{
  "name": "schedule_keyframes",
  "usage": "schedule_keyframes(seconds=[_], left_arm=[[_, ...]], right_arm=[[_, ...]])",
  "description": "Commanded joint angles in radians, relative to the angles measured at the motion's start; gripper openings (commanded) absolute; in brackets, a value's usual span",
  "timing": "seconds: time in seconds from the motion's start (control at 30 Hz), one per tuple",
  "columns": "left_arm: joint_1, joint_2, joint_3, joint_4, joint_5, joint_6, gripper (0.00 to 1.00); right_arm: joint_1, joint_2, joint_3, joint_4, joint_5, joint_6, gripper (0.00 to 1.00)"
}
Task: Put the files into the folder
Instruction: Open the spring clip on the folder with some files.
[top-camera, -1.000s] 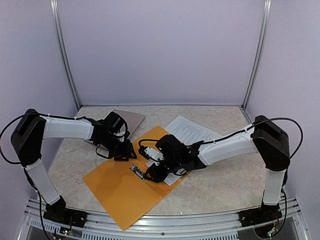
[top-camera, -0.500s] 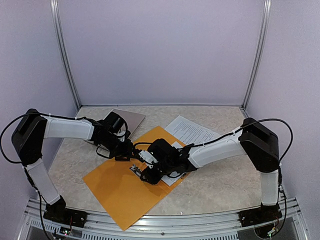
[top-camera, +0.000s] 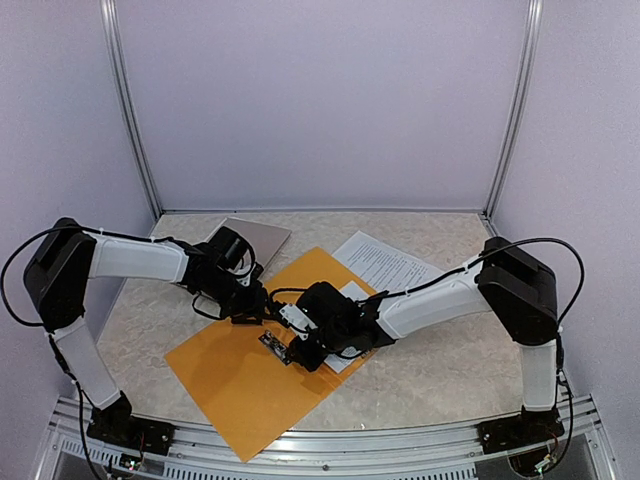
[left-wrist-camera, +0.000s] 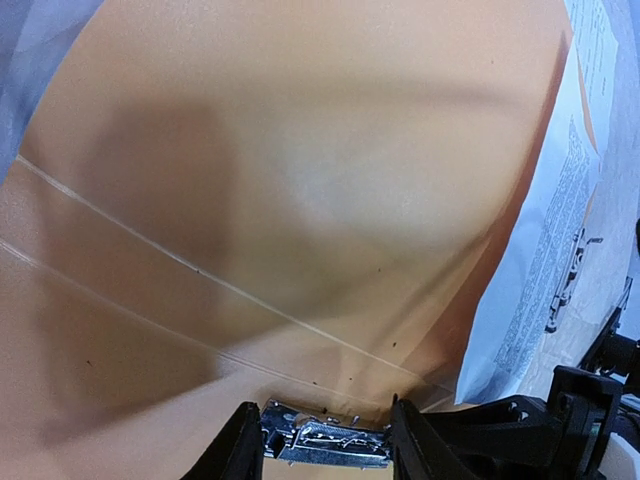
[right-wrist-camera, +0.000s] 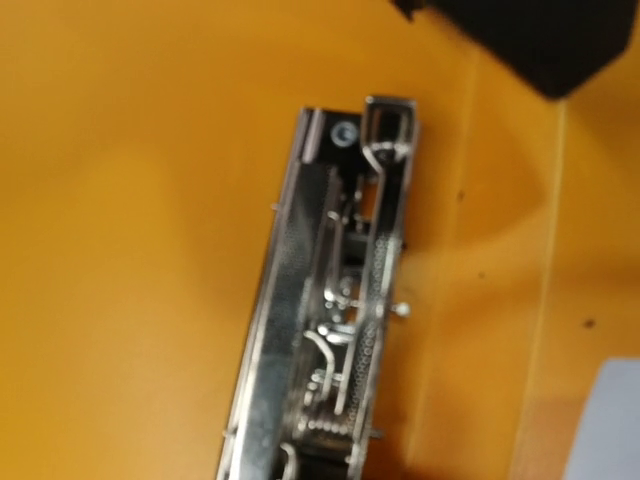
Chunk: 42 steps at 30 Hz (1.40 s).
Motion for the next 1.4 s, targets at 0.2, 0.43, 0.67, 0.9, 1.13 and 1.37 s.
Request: schedule_keyframes(seconds=[0.2, 0.43, 0.67, 0.9, 1.13, 1.37], left_arm=[[0.013, 0.014, -0.074, 0.109, 0.105, 0.055, 0.34], [0.014, 0.035, -0.074, 0.153, 0.117, 0.112, 0.29], [0.014, 0.061, -0.069, 0.154, 0.152, 0.152, 0.2], [0.014, 0.055, -0.058, 0.136, 0.17, 0.176, 0.16], [0.016, 0.06, -0.057, 0.13, 0.18, 0.19, 0.09], [0.019, 0.069, -0.069, 0.138, 0.178, 0.195, 0.01]], right_arm=[[0.009, 0.014, -0.051, -0.026, 0.011, 0.025, 0.04], [0.01, 0.012, -0.061, -0.036, 0.011, 0.019, 0.0], [0.009, 0.005, -0.054, -0.073, 0.028, -0.012, 0.0], [0.009, 0.012, -0.047, -0.107, 0.024, -0.05, 0.0], [0.009, 0.007, -0.047, -0.118, 0.028, -0.058, 0.0], [0.009, 0.005, -0.057, -0.124, 0.027, -0.058, 0.0]])
